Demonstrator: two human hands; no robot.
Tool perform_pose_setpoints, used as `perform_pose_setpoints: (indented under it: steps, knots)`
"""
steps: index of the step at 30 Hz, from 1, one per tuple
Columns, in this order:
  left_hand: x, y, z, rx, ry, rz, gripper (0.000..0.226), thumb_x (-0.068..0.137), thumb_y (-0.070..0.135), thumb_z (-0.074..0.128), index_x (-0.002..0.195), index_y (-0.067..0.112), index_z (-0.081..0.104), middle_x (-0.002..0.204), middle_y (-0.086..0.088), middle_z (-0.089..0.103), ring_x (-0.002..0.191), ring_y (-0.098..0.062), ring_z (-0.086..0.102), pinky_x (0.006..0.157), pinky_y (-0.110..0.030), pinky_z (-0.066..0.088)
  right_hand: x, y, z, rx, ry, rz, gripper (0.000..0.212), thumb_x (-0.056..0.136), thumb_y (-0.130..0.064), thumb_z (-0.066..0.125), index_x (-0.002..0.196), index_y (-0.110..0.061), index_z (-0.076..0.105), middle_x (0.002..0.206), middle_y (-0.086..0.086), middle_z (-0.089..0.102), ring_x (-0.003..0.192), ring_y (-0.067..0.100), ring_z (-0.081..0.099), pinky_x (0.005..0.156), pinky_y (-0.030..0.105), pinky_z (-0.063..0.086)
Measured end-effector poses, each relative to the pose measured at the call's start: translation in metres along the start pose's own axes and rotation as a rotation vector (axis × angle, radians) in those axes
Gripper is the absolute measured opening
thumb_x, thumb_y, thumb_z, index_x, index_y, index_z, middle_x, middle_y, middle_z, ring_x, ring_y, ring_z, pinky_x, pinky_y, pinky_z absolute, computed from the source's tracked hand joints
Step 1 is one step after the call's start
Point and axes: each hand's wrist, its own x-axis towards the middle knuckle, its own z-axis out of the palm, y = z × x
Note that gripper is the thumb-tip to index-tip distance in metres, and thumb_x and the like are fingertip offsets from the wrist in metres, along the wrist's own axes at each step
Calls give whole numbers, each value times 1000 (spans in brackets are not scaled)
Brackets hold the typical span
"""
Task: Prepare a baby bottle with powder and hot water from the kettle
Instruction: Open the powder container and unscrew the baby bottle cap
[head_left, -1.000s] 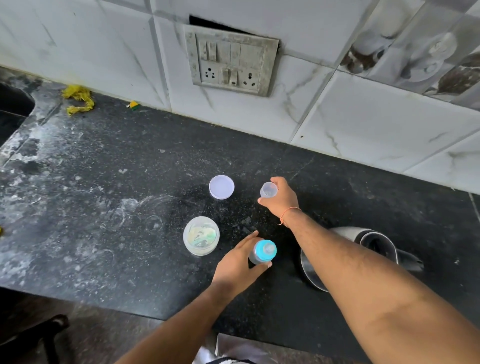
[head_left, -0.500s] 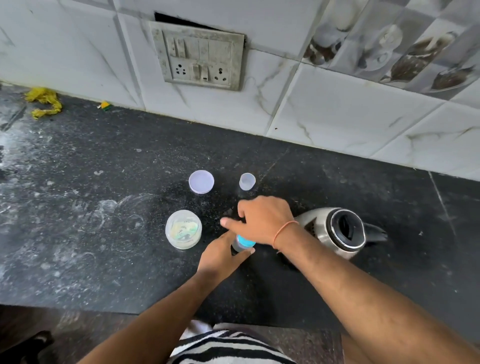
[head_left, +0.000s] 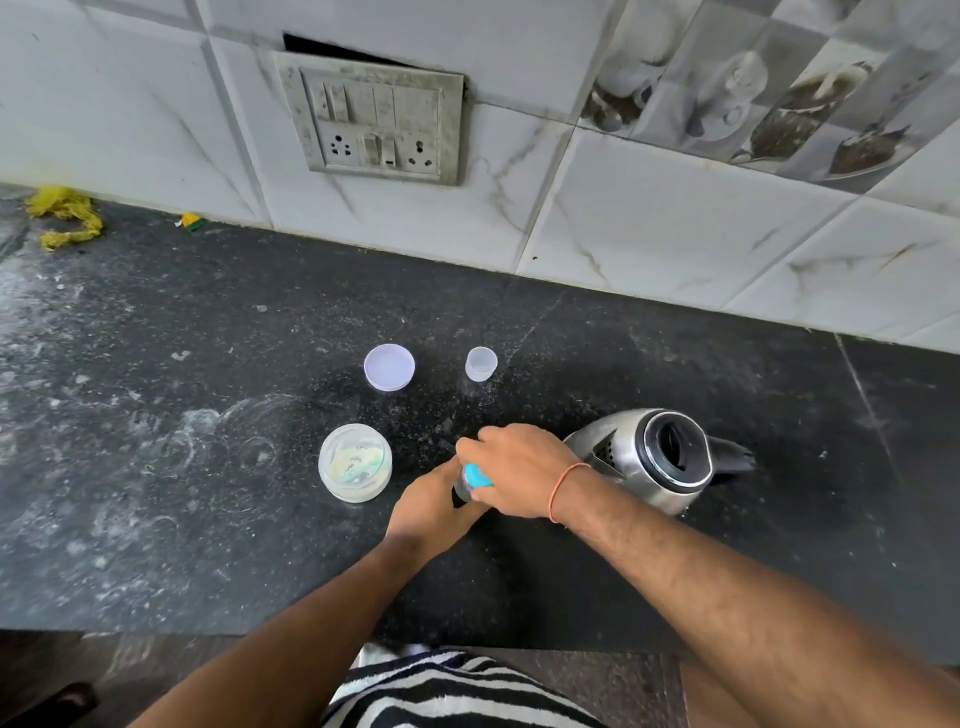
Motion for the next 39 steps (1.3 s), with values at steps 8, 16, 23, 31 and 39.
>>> perform_pose_setpoints:
  steps: [8, 16, 23, 31, 39]
  knots:
    - [-3, 5, -4, -26, 8, 23, 61, 95, 48, 77, 152, 42, 54, 135, 20, 72, 121, -4, 68, 99, -29, 55, -7, -1, -8, -50, 29, 72, 67, 86, -51, 84, 137, -25, 50, 124, 2, 60, 106, 32, 67, 74, 43, 53]
    - [-2, 5, -4, -10, -4, -13, 56, 95, 48, 77, 147, 37, 58, 131, 17, 73, 119, -7, 69, 97, -29, 56, -5, -8, -10, -93, 36, 82, 45, 97, -42, 75, 133, -23, 55, 122, 4, 62, 104, 32, 72, 73, 43, 51]
    - [-1, 2, -3, -62, -10, 0, 82, 88, 63, 69, 164, 45, 41, 148, 20, 67, 132, -4, 64, 111, -34, 54, -6, 1, -12, 3, 55, 181, 58, 89, -63, 74, 129, -25, 55, 121, 1, 67, 106, 31, 70, 79, 42, 52]
    - [0, -1, 0, -55, -8, 11, 68, 93, 54, 74, 155, 44, 49, 141, 19, 70, 126, -7, 68, 107, -35, 58, -5, 2, -8, 76, 57, 72, 60, 86, -42, 85, 135, -27, 53, 120, 2, 58, 101, 28, 67, 73, 40, 50]
    - [0, 1, 0, -36, 2, 5, 61, 94, 49, 76, 150, 41, 53, 134, 18, 73, 120, -6, 69, 102, -32, 58, -3, 2, -3, 132, 69, 28, 57, 82, -31, 87, 129, -26, 55, 119, 1, 54, 97, 29, 64, 78, 47, 59]
